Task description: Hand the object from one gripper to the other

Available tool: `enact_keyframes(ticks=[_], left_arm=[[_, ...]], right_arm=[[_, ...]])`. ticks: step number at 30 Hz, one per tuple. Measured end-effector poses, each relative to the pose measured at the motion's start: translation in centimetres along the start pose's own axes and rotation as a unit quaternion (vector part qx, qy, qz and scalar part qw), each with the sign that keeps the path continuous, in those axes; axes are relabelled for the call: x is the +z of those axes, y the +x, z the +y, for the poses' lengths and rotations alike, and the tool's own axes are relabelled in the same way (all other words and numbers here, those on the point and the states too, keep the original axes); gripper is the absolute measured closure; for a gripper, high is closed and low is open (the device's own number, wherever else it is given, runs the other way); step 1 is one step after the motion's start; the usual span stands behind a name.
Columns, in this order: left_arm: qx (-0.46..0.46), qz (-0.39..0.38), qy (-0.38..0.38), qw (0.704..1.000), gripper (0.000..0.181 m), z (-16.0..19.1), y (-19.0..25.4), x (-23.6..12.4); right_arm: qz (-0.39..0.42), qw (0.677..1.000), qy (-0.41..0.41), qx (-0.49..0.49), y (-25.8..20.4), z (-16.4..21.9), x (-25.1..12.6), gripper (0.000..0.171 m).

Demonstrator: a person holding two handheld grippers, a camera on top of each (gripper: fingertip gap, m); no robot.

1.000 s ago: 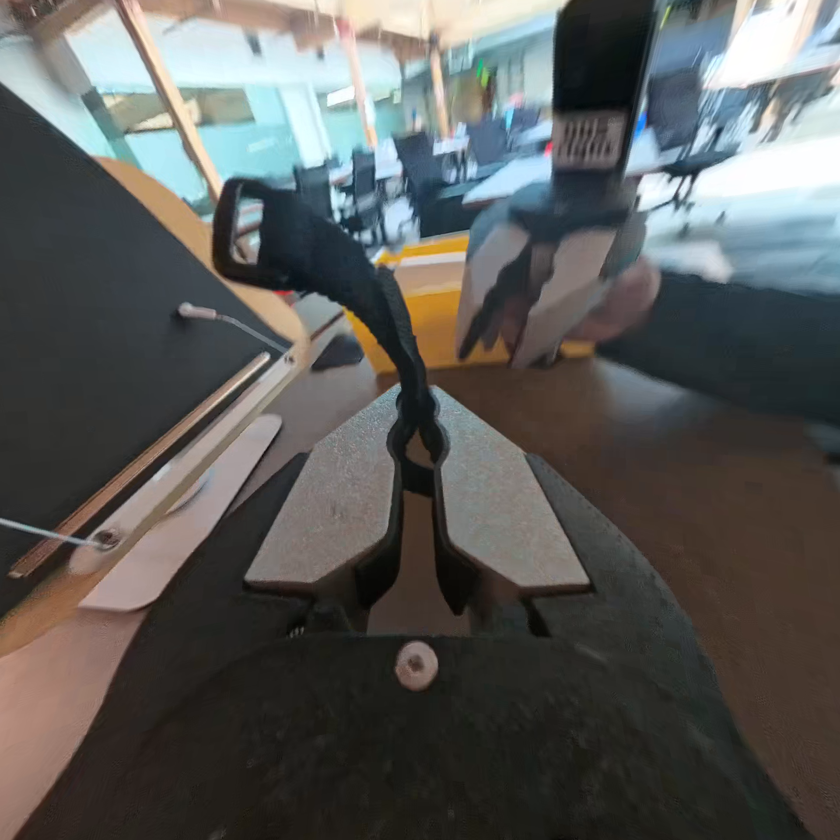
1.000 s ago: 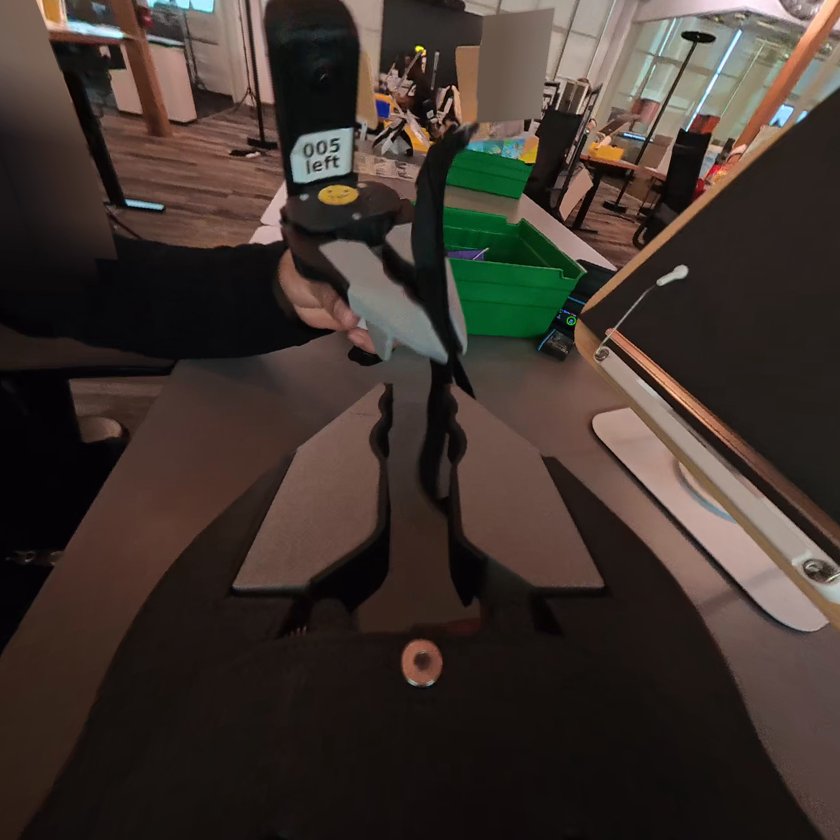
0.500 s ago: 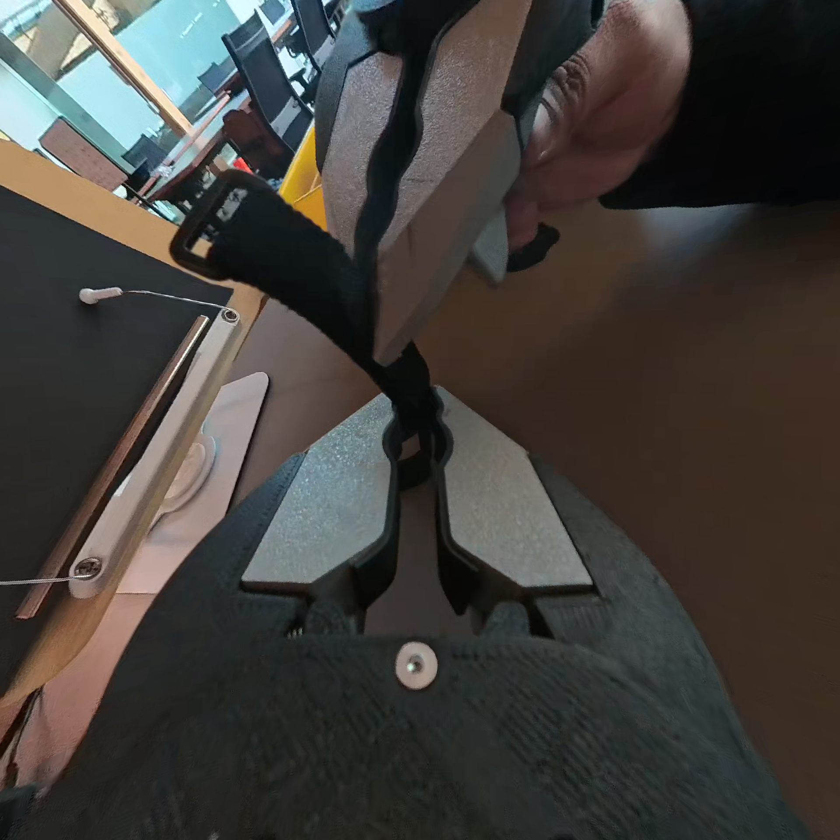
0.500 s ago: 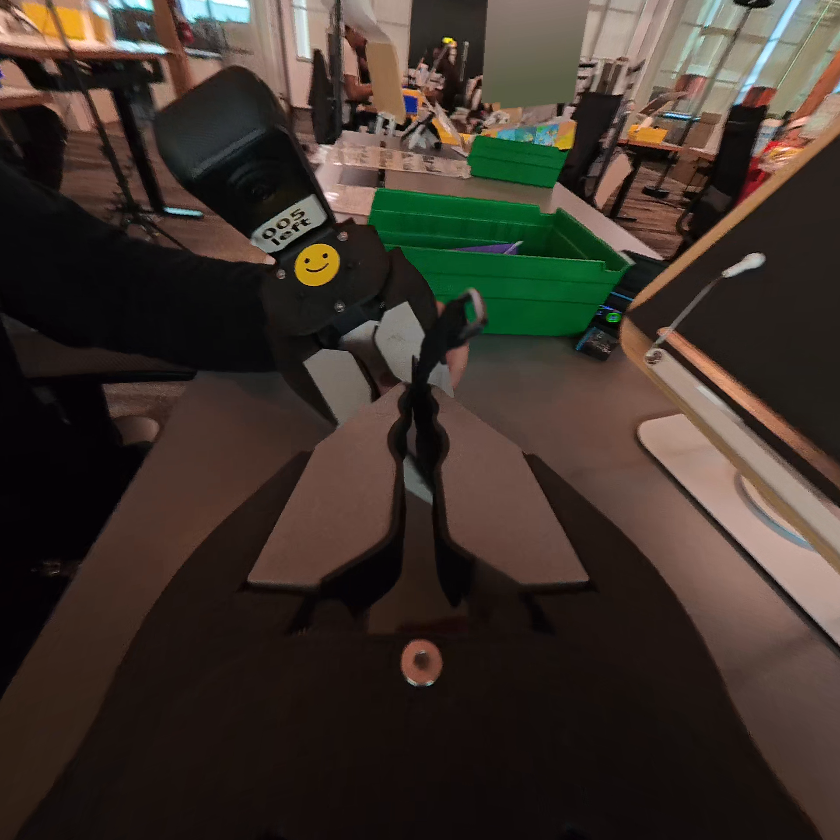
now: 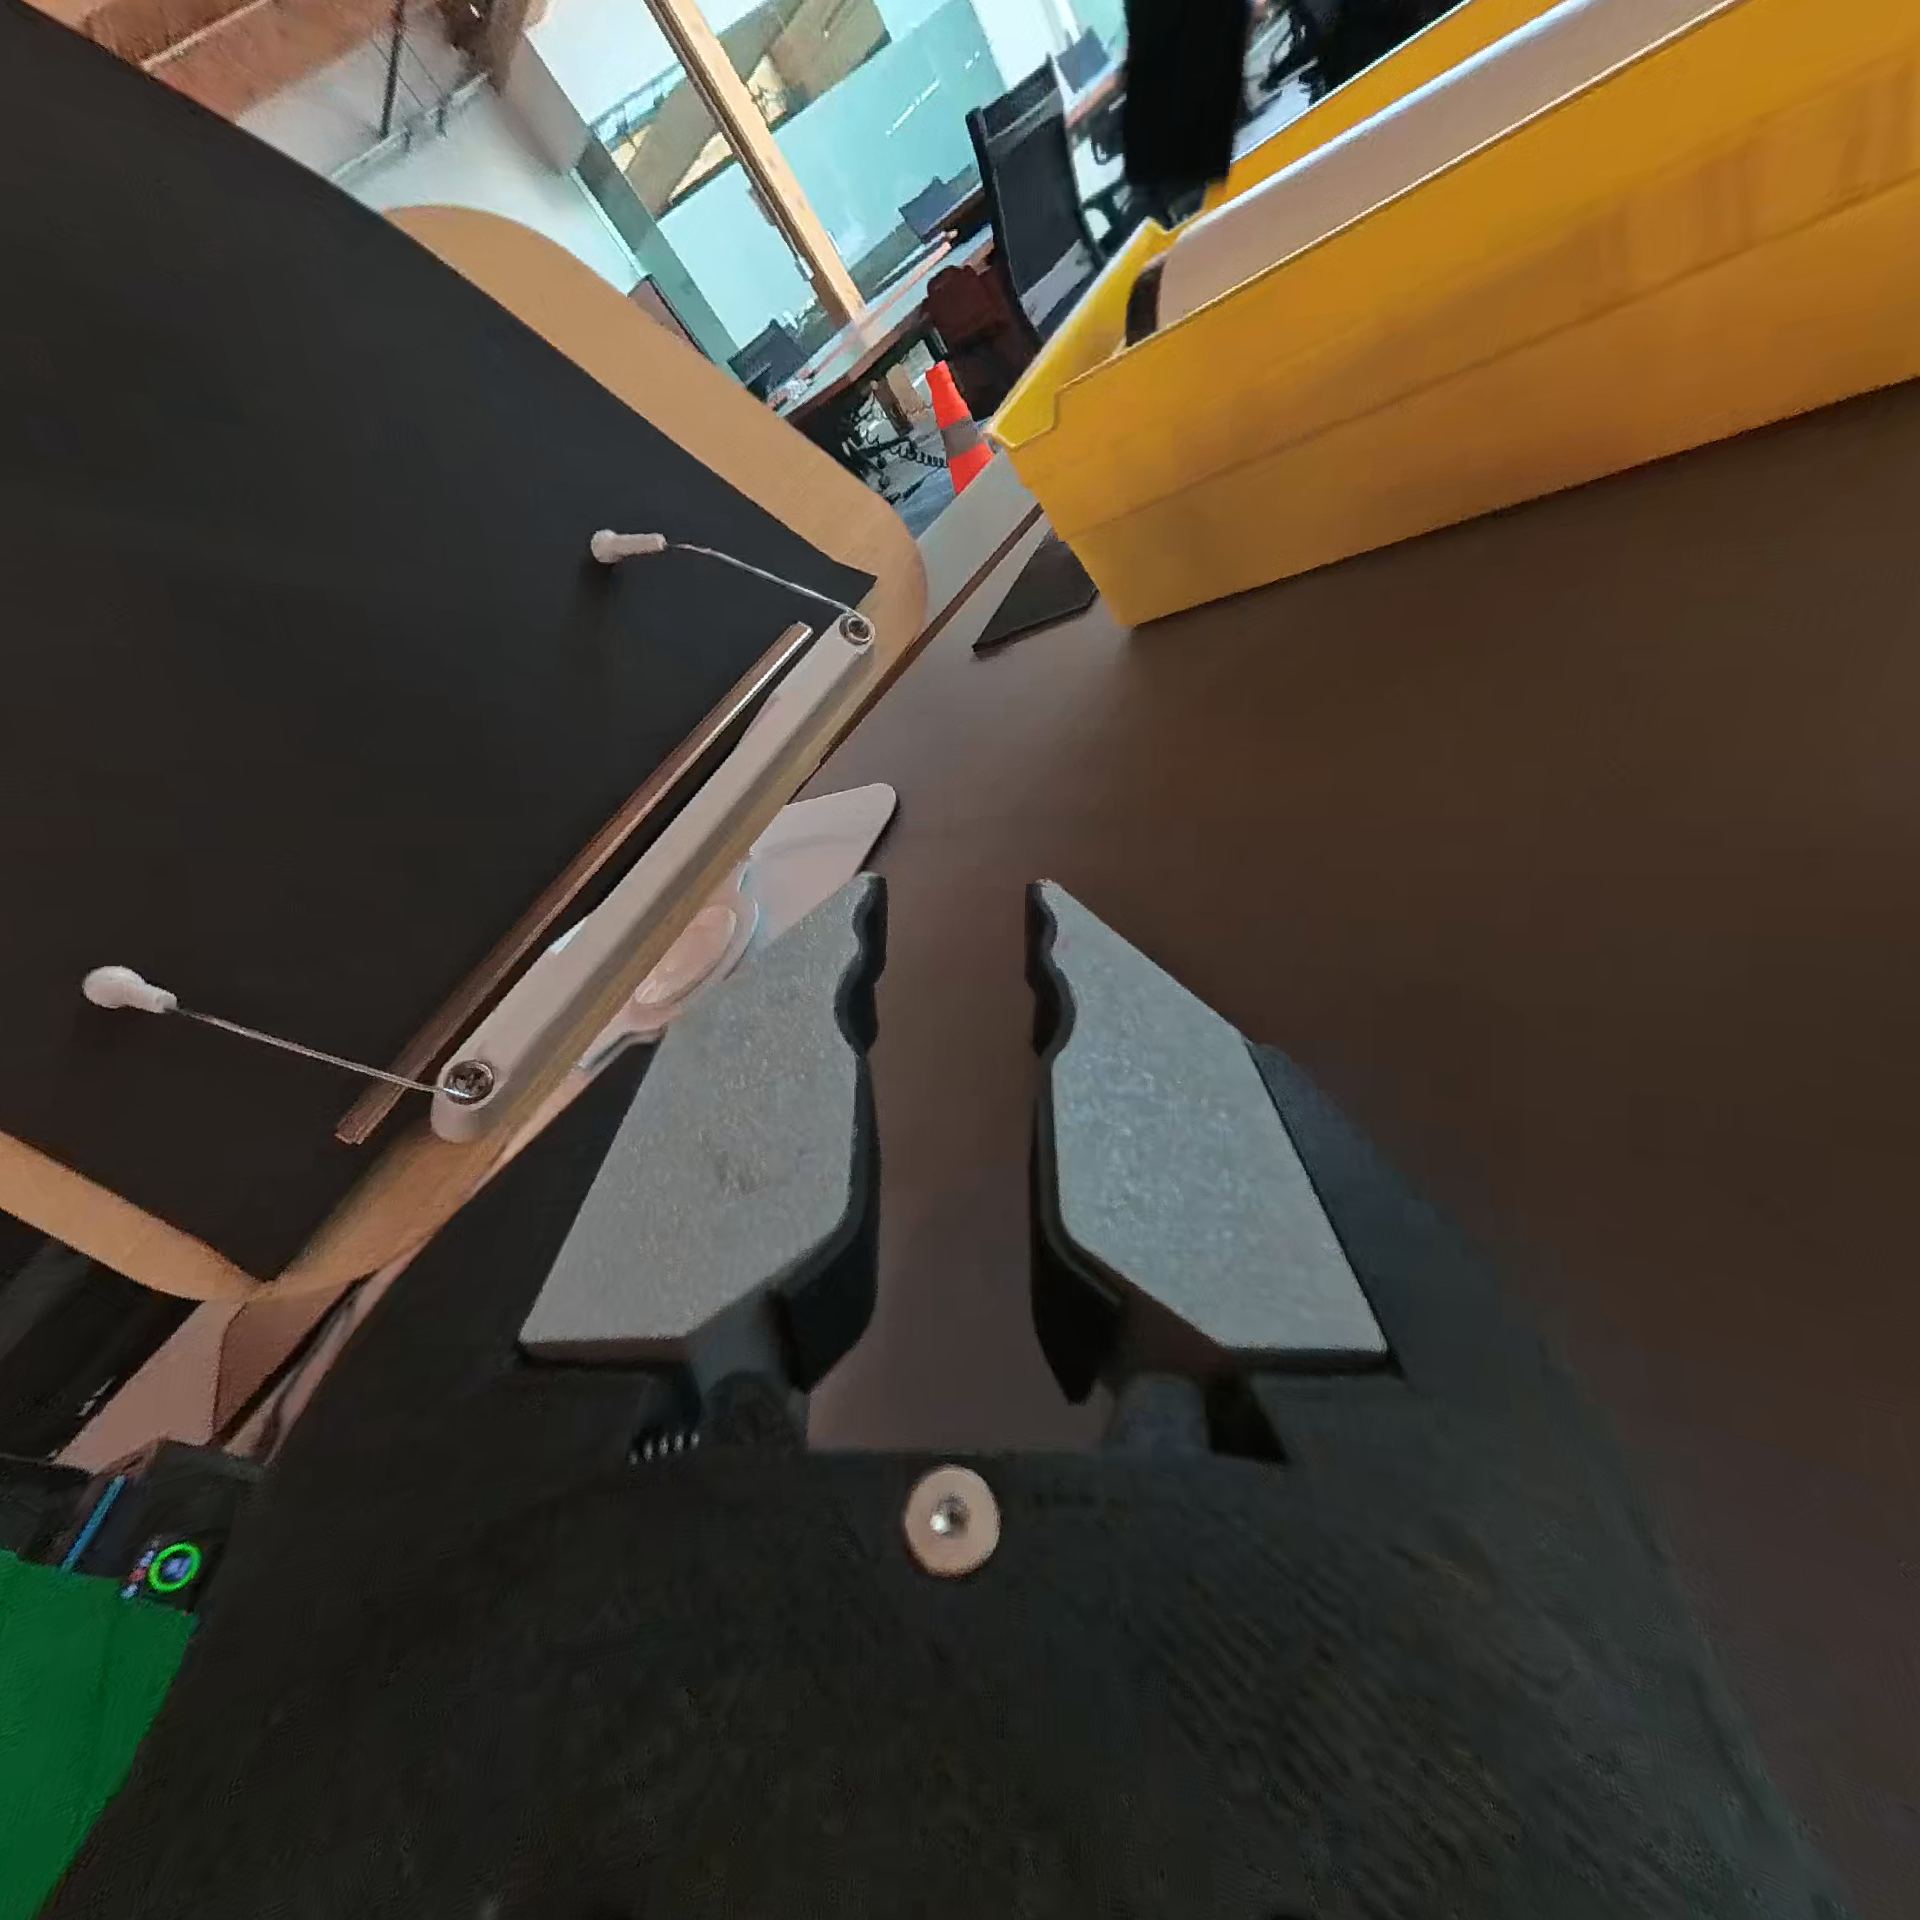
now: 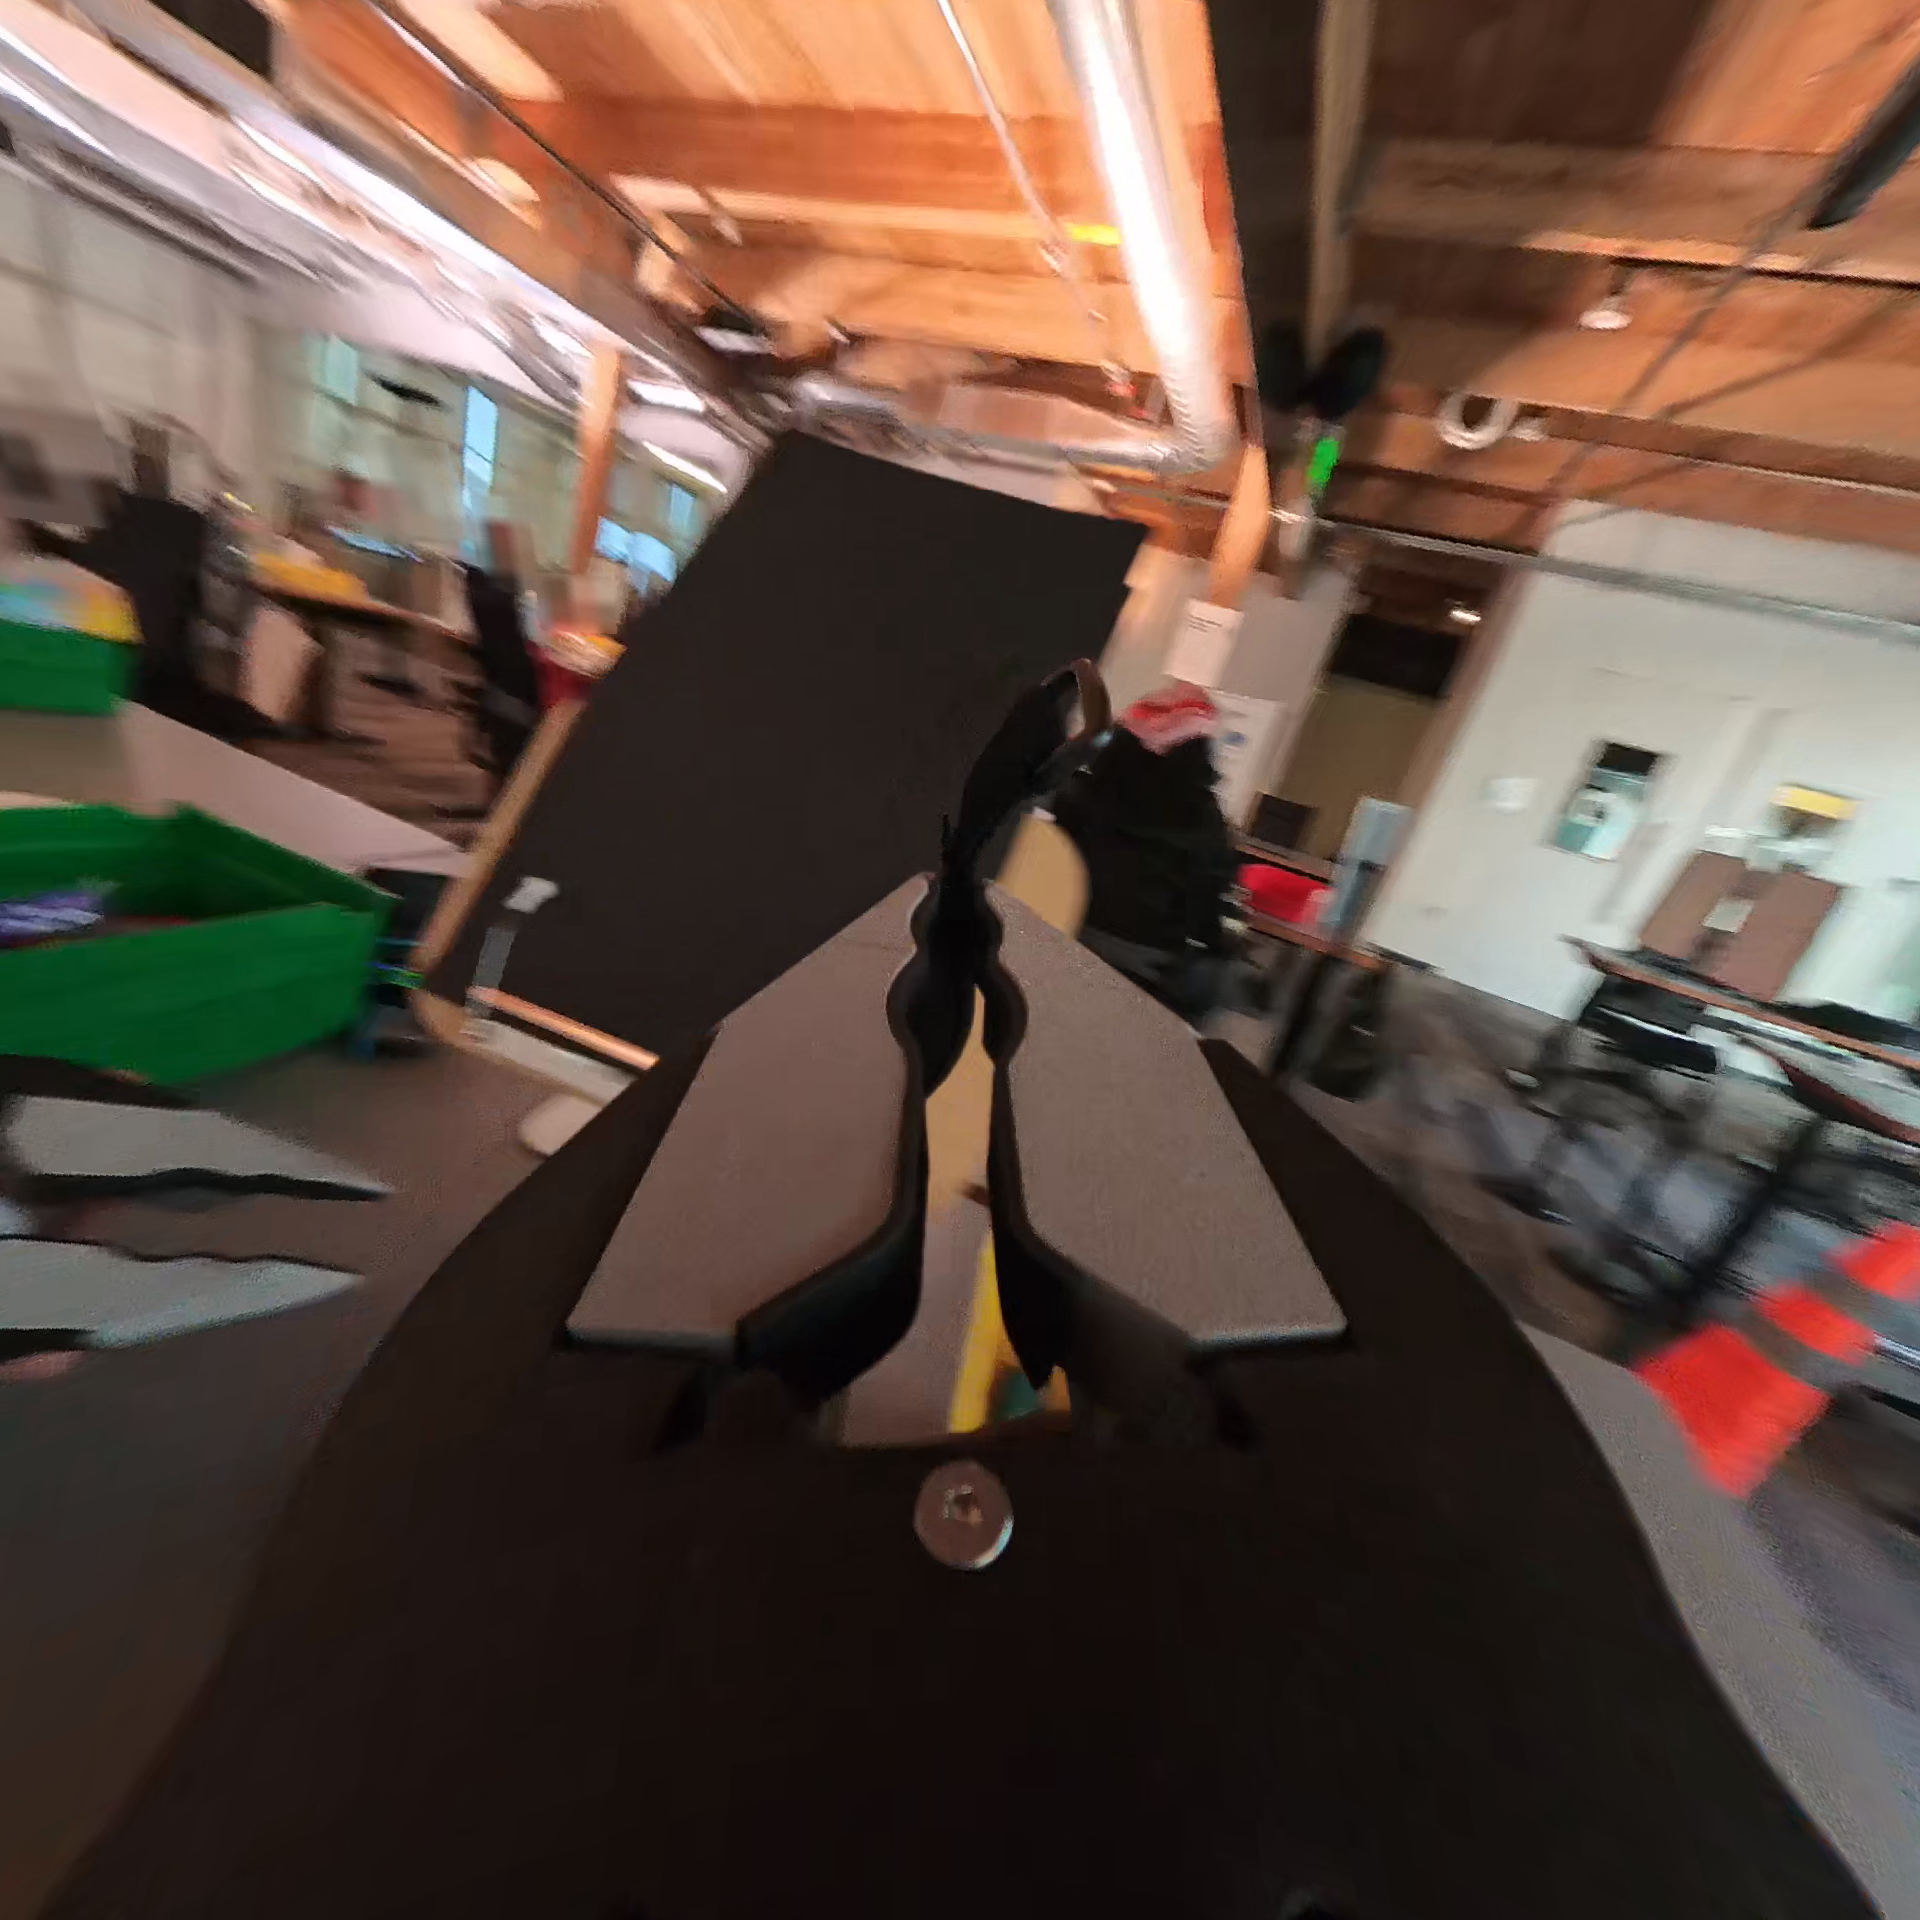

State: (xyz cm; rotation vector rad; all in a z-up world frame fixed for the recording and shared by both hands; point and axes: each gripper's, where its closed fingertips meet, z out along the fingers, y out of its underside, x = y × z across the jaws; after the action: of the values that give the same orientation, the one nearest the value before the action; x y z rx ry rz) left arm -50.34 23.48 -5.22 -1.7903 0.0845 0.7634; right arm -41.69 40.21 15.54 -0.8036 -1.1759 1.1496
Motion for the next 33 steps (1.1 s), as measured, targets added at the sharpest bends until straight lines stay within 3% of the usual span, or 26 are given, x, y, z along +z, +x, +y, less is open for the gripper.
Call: enact_keyframes(ticks=[3, 7, 9, 11, 16, 21, 26, 33], left_arm=[[-0.024, 0.0, 0.004, 1.0, 0.159, -0.1, -0.2, 0.0], [-0.028, 0.001, 0.016, 0.999, 0.16, -0.9, -0.2, -0.3], [-0.027, 0.003, 0.014, 1.0, 0.16, -0.9, -0.1, -0.3], [-0.029, 0.005, 0.014, 0.999, 0.16, -0.9, -0.2, -0.4], [-0.033, 0.005, 0.018, 0.999, 0.161, -1.0, -0.3, -0.5], [-0.026, 0.008, 0.013, 1.0, 0.162, -0.7, -0.2, -0.4], [-0.035, 0.017, 0.015, 0.999, 0.164, -0.8, 0.0, -0.4], [-0.037, 0.025, 0.002, 0.999, 0.163, -0.3, 0.2, -0.3]], right_arm=[[0.081, 0.992, -0.072, -0.066, 7.4, 0.7, -0.6, 0.171], [0.104, 0.952, -0.28, -0.066, 13.4, 8.9, 0.2, 0.17], [0.095, 0.916, -0.388, -0.031, 14.4, 13.6, 0.0, 0.152], [0.1, 0.891, -0.441, -0.018, 15.1, 15.4, -0.1, 0.133], [-0.018, 0.914, -0.402, 0.061, 9.3, 12.6, 3.3, 0.131], [0.013, 0.919, -0.394, 0.006, 11.2, 11.2, 3.6, 0.141], [0.015, 0.919, -0.37, 0.133, 15.0, 12.8, -0.9, 0.12], [0.113, 0.899, -0.391, 0.16, 22.9, 18.9, -10.0, 0.108]])
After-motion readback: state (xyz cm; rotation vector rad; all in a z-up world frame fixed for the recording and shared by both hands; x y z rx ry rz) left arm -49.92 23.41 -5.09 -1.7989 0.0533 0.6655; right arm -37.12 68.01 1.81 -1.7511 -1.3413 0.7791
